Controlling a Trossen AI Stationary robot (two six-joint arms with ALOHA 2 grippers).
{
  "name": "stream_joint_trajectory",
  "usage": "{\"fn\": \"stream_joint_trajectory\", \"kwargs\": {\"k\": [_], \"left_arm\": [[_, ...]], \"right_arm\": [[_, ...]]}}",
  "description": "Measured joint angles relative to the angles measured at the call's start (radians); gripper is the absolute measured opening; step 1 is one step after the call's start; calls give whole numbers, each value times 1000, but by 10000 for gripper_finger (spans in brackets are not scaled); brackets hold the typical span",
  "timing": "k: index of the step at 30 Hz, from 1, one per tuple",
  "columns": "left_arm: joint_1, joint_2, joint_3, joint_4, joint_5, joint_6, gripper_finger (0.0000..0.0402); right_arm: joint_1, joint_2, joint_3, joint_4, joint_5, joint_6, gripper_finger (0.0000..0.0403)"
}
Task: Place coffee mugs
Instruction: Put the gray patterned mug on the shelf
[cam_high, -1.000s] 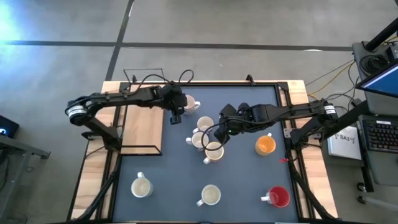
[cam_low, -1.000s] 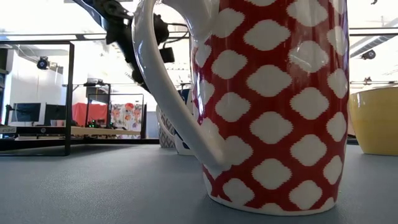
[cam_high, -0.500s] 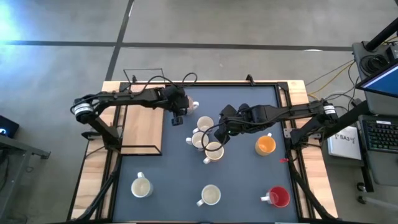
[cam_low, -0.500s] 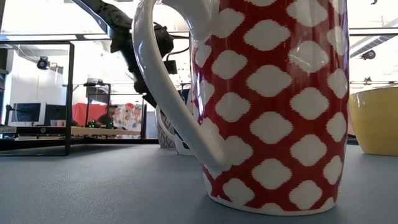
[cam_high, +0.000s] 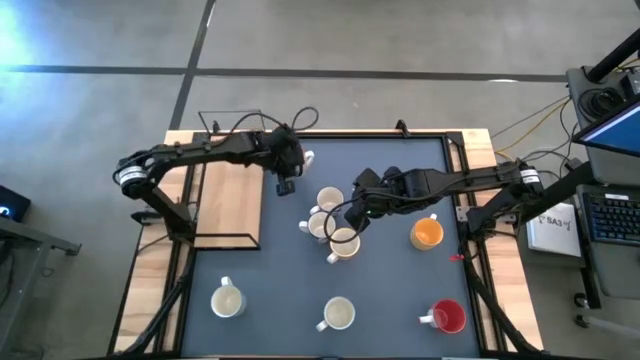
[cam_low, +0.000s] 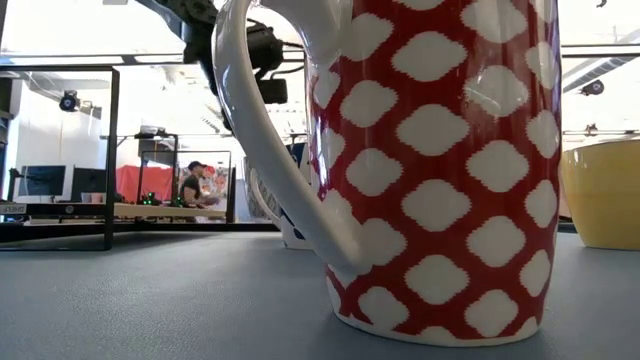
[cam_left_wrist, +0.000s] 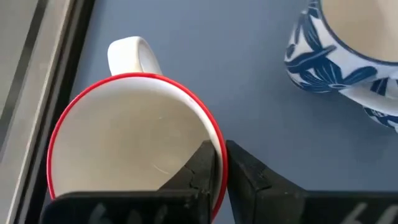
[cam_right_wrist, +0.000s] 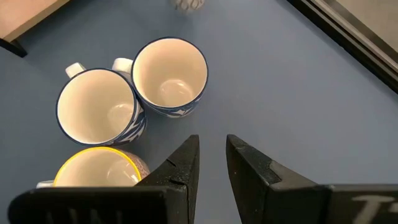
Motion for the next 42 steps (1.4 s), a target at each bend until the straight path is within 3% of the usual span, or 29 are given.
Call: {"fn": "stream_joint_trajectory", "kwargs": {"k": [7, 15, 20, 24, 29, 42], "left_arm": [[101, -36, 43, -133, -2, -78, 8], [230, -211, 19, -255, -5, -123, 8], [315, -321, -40, -307, -140, -139, 8], [391, -374, -98, -338, -153, -152, 8], [465, -388, -144, -370, -148, -154, 9], [566, -358, -196, -267, -140, -147, 9]], "right_arm": [[0, 0, -3, -1, 0, -5, 68], [0, 0, -20, -1, 0, -11, 68], [0, 0, -34, -1, 25, -15, 68], [0, 0, -50, 0, 27, -16, 68], [0, 0, -73, 0, 27, -9, 68], [0, 0, -83, 4, 26, -8, 68]]}}
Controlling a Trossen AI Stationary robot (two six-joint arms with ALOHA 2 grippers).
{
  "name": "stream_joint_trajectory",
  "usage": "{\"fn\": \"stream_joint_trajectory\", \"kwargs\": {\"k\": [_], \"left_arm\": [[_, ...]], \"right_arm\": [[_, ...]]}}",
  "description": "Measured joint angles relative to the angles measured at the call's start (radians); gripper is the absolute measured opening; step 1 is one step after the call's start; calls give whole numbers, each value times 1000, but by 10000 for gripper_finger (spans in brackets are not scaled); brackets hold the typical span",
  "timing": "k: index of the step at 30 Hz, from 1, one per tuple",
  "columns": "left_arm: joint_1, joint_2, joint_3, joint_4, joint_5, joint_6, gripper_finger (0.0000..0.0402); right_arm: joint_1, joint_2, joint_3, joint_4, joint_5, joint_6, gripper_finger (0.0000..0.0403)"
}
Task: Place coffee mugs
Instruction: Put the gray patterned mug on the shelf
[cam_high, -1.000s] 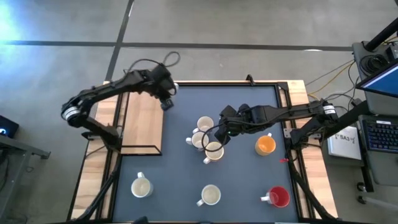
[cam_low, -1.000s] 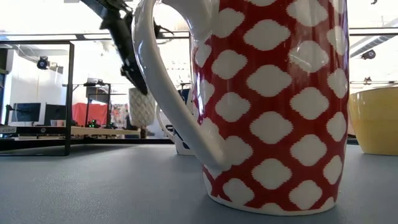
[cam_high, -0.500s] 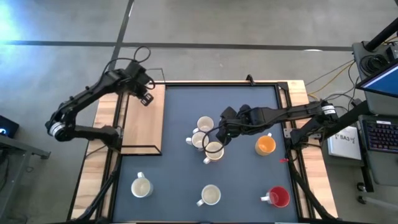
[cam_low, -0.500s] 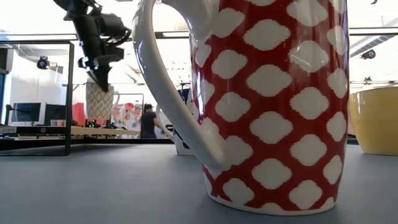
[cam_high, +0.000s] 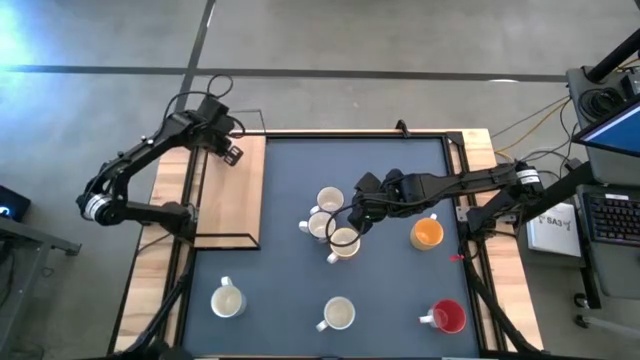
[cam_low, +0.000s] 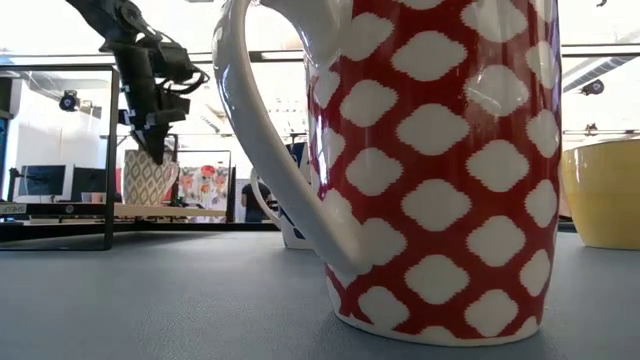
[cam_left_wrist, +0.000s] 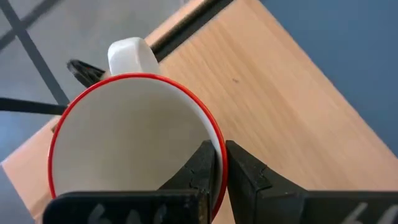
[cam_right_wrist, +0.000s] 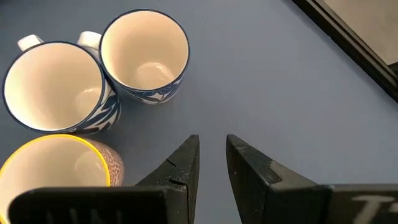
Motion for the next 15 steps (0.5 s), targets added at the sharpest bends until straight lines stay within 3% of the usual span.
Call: {"fn": "stream_joint_trajectory", "kwargs": {"k": [15], "left_arm": [[10, 32, 2, 36, -3, -2, 15]], "right_arm": [[0, 0, 0, 0, -1, 0, 68]]}}
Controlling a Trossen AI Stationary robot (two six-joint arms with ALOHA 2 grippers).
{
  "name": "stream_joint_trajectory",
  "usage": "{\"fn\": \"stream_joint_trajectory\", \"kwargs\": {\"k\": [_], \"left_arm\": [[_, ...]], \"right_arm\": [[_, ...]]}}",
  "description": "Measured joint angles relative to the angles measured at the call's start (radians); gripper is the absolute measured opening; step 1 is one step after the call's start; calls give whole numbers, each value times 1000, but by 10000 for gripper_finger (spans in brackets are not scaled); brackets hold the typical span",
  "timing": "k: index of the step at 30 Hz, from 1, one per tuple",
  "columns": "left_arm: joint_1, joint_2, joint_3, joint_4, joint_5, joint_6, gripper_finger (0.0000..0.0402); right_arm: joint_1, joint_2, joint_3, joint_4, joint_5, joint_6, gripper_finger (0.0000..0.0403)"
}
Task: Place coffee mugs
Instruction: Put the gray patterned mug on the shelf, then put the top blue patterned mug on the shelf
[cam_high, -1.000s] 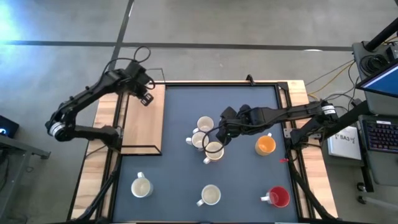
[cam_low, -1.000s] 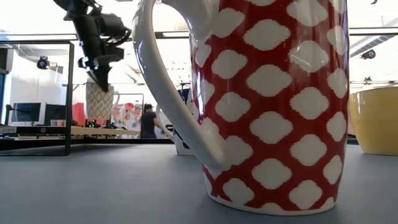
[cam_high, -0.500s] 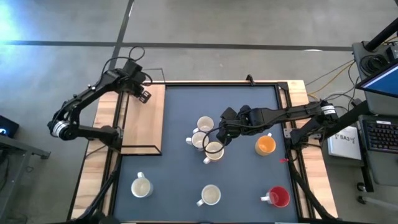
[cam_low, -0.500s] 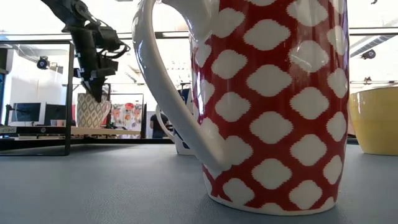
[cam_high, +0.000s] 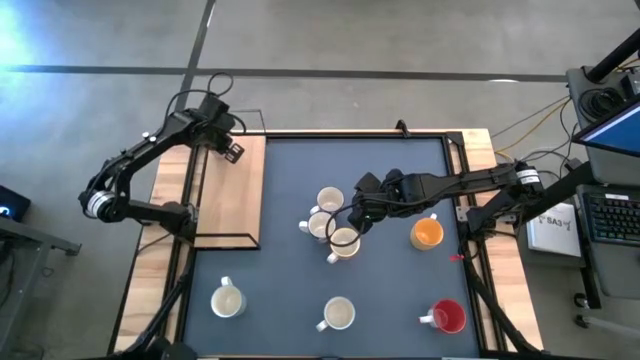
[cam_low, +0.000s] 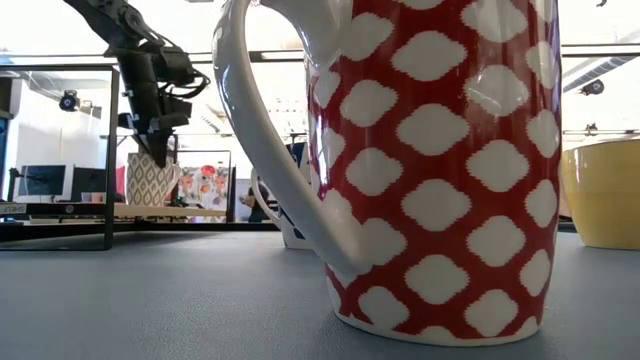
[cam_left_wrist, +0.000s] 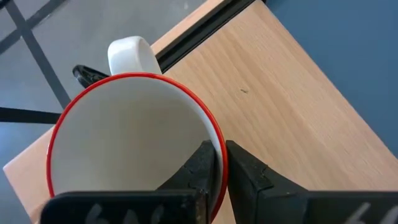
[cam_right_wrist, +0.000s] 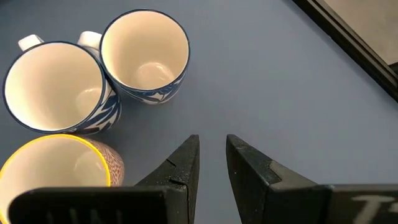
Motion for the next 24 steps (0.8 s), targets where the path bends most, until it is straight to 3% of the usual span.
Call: {"fn": "stream_joint_trajectory", "kwargs": {"k": [13, 24], "left_arm": [[0, -45, 5, -28, 1, 19, 86], [-2, -137, 38, -49, 40, 9, 95]], "right_arm": [[0, 0, 0, 0, 0, 0, 68], [0, 0, 0, 4, 0, 0, 68]]}}
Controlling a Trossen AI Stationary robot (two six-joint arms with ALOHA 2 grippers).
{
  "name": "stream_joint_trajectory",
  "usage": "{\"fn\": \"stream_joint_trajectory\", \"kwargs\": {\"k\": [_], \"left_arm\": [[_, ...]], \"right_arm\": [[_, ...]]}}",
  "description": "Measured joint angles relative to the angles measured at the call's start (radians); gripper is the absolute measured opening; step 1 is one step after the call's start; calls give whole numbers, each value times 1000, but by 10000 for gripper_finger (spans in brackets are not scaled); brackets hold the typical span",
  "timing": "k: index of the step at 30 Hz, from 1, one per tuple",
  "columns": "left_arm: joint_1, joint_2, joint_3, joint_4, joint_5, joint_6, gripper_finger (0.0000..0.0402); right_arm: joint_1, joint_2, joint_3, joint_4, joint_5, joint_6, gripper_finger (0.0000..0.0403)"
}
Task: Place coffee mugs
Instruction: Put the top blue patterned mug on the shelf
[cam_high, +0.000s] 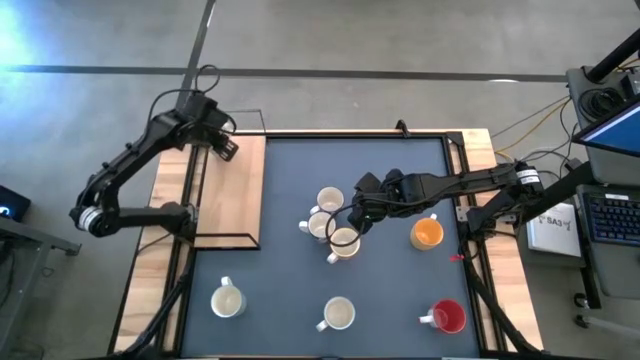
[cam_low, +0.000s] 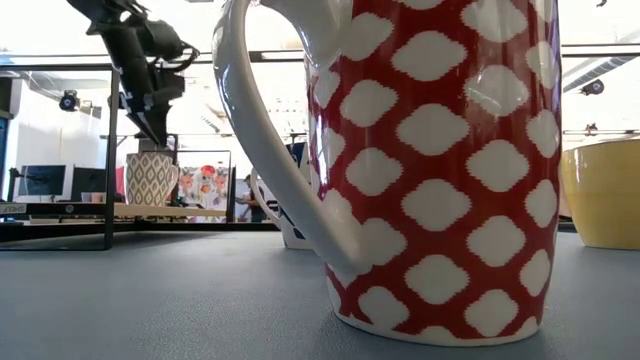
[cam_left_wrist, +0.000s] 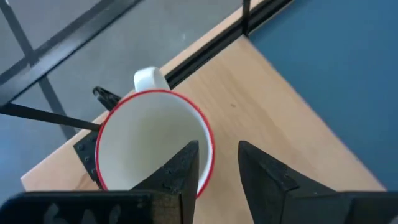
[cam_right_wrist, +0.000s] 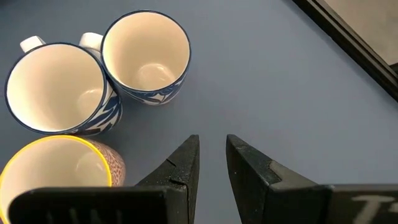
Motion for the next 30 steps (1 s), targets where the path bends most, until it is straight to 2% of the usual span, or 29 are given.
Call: {"fn": "stream_joint_trajectory", "kwargs": {"k": [7, 13, 16, 23, 30], "left_arm": [[-43, -110, 4, -1, 23, -45, 95], [-133, -204, 2, 41, 213, -150, 95], [-213, -222, -3, 55, 241, -196, 95], [-455, -212, -4, 140, 220, -328, 95], [-713, -141, -5, 206, -17, -413, 95]], "right_arm": [[0, 0, 0, 1, 0, 0, 68], [0, 0, 0, 0, 0, 0, 68], [0, 0, 0, 0, 0, -1, 68], [3, -1, 0, 0, 1, -76, 68], [5, -5, -36, 1, 2, -124, 68]]}}
